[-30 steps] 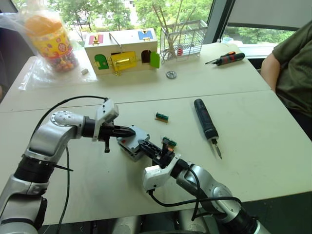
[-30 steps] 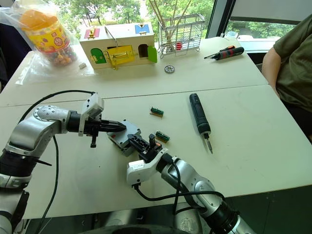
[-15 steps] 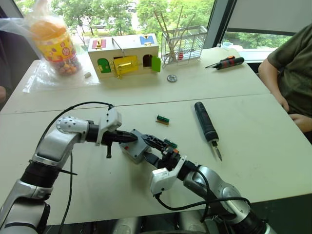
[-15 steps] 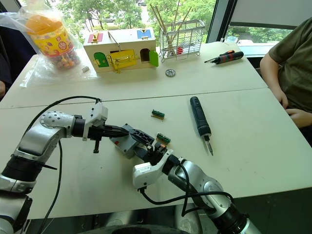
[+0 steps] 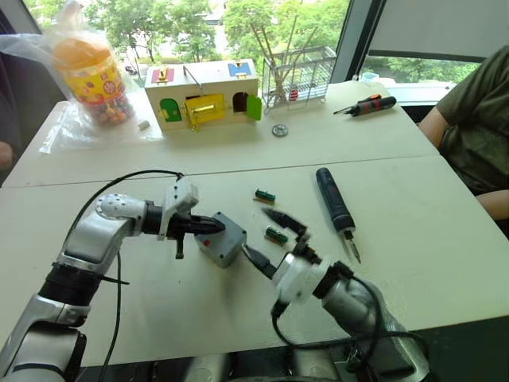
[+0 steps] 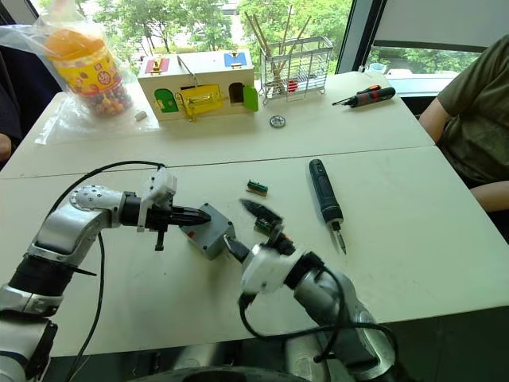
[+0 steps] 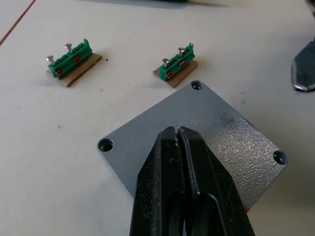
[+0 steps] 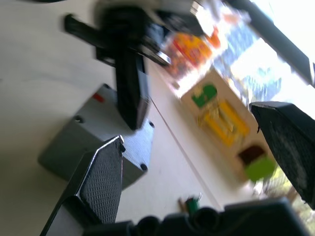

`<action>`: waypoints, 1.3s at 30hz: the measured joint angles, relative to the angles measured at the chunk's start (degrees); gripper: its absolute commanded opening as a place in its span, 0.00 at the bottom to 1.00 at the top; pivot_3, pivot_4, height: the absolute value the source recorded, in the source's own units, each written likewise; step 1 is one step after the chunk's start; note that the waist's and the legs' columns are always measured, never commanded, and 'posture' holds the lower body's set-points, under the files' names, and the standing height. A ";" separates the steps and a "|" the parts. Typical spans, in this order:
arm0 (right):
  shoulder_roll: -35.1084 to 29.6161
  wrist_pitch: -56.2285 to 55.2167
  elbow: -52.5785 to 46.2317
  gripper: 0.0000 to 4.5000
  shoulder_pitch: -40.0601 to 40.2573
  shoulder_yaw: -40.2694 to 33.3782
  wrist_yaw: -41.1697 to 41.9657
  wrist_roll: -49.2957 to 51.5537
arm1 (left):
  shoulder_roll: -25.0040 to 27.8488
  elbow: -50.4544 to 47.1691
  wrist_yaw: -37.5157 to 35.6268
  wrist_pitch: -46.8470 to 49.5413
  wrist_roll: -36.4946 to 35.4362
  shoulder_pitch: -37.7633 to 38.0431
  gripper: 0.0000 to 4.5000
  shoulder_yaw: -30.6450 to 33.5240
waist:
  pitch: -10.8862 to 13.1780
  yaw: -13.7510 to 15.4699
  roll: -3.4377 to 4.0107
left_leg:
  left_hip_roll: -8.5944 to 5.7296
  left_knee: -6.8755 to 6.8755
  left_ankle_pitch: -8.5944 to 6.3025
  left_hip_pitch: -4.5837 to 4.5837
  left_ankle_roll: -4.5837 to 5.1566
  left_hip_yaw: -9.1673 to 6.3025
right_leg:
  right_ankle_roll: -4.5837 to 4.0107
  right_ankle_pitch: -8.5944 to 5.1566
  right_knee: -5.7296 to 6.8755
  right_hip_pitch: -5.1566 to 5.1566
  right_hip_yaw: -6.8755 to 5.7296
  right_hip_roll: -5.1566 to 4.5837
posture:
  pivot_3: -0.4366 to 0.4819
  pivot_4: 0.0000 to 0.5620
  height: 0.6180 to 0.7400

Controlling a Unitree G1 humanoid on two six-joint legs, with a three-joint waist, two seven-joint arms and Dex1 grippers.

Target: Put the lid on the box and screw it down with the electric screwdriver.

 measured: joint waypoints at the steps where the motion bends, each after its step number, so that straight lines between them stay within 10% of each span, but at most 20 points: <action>1: 1.17 3.58 -1.25 0.95 -0.25 -1.14 1.49 3.29 | 0.35 0.00 0.54 2.92 -1.66 -1.06 0.00 1.64 | 0.01 -0.04 -0.02 | 0.01 0.00 0.00 -0.05 0.00 -0.04 | 0.00 0.00 0.00 -0.06 -0.01 0.03 | 0.48 0.27 1.00; 12: -0.55 42.94 -8.40 0.00 -5.91 -2.79 15.78 30.55 | 3.56 3.80 7.23 6.16 -3.41 1.51 0.00 12.19 | 0.15 -0.08 0.16 | 0.02 -0.09 -0.07 -0.17 -0.10 0.03 | -0.01 -0.01 -0.09 -0.50 0.03 -0.02 | 0.48 0.27 1.00; 39: 1.75 46.97 12.10 0.00 -21.71 2.28 6.22 34.99 | 2.45 -12.35 11.45 11.06 -1.57 16.99 0.00 8.54 | 0.17 -0.05 0.19 | 0.03 -0.05 0.00 -0.91 -0.23 -0.03 | -0.11 0.07 0.00 -1.06 0.02 -0.09 | 0.48 0.27 1.00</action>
